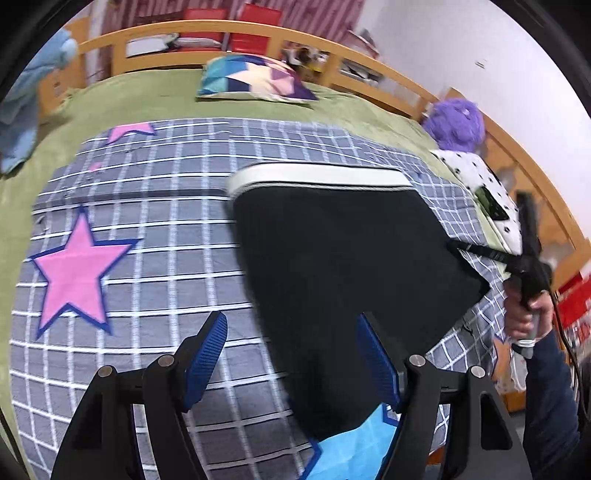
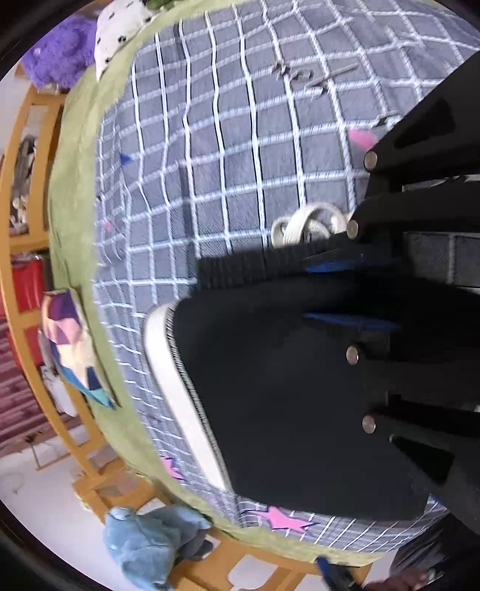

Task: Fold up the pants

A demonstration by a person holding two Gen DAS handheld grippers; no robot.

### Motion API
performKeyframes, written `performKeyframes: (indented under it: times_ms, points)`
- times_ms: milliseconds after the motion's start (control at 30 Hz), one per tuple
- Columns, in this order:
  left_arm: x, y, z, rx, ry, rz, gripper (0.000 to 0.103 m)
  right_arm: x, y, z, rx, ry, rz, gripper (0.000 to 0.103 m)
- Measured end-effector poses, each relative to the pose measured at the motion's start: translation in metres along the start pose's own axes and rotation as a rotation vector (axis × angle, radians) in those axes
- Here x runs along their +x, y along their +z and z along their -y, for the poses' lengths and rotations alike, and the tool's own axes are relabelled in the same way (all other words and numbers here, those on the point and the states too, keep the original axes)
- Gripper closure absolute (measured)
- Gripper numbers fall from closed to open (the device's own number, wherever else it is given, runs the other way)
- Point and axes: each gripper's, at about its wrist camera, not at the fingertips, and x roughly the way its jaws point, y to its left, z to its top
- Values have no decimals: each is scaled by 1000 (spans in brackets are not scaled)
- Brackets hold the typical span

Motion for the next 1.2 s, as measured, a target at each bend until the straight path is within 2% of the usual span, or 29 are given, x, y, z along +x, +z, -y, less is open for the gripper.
performKeyframes:
  times_ms: [100,167,267,300,333,367,467,567,633,667,733,800,867,900,933,1033,1067,1133,1200]
  points:
    - [14,-1,8,5,-23,-8,33,-42,-8,-1,27,35,137,80]
    - [32,-8,7,-21,-42,-43,33,-48,-18,-9,-20,48,135,76]
    - [67,-28,7,-27,-47,-130,30,-23,-46,-16,-90,-11,71,75]
    - [79,-36,8,-30,-38,-150,30,-13,-55,-17,-108,-49,61,73]
    - [90,-43,6,-48,-54,-174,30,-5,-65,-13,-111,-60,55,63]
    - [91,-45,3,-63,-74,-174,30,-1,-69,-9,-90,-41,57,62]
    - [83,-35,-5,-91,-137,-178,30,-9,-61,1,-48,-9,38,61]
    - [72,-23,-12,-83,-140,-140,30,-32,-41,-2,-33,-54,137,62]
    - [72,-18,-12,-79,-146,-136,30,-33,-24,-3,-29,-19,172,57]
    - [70,-14,-13,-77,-150,-126,30,-26,-15,-2,-27,-20,167,49]
    - [65,-6,-20,-92,-148,-76,32,-5,0,1,-25,-25,125,45]
    - [60,-1,-28,-102,-171,-48,32,25,9,14,22,33,38,43]
    - [65,4,-36,-121,-173,-47,32,44,9,30,91,145,-1,32]
    - [73,7,-41,-144,-167,-54,32,49,8,33,101,171,-15,30]
    - [77,8,-43,-160,-169,-61,32,52,6,34,99,185,-24,30]
    - [113,9,-55,-248,-258,-130,32,62,-1,40,112,271,-61,29]
    - [124,7,-58,-290,-312,-138,33,64,-3,42,121,302,-78,28]
    - [129,7,-56,-289,-345,-105,33,69,-8,39,98,346,-112,28]
    - [134,10,-51,-277,-348,-108,42,74,-9,32,28,354,-139,28]
